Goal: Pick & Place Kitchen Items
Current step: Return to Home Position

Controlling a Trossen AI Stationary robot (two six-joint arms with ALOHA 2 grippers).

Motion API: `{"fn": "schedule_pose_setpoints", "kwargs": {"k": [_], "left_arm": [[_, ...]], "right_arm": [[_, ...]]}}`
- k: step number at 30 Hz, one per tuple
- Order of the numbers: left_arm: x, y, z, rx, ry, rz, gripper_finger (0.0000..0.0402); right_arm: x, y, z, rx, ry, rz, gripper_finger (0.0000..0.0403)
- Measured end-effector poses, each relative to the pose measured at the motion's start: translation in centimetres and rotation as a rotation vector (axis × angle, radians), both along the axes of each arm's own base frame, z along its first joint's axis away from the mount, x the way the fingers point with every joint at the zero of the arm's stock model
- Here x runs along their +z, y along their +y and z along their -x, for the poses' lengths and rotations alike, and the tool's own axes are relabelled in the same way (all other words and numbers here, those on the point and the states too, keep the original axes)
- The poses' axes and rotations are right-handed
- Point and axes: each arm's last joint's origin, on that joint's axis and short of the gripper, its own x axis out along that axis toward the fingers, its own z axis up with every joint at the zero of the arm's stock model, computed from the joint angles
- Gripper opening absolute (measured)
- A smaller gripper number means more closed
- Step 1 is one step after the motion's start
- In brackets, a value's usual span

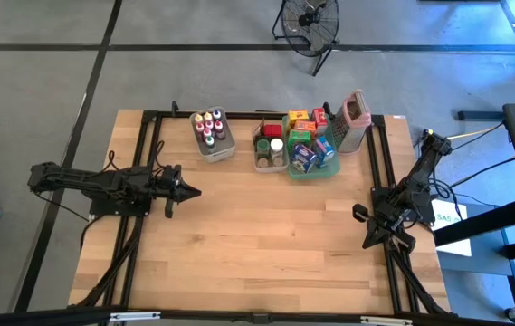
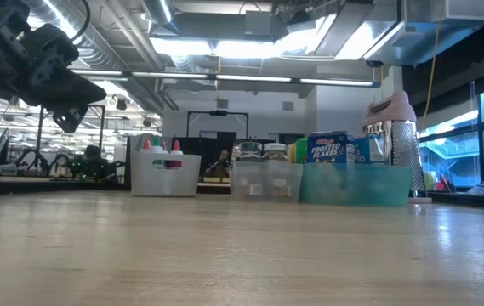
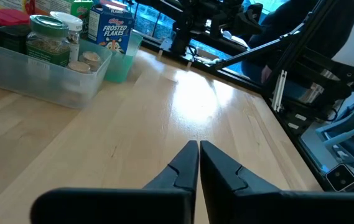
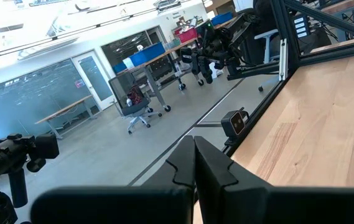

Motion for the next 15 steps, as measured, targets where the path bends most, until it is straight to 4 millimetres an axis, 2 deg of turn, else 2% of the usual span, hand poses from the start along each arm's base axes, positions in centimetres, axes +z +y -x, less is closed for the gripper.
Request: {"fn": "schedule_pose_setpoints", "kwargs": {"k": [15], "left_arm": [[0.00,0.00,0.00,0.000,0.000,0.000,0.0009]], "right_arm": [[0.00,0.00,0.00,0.000,0.000,0.000,0.0003]]}}
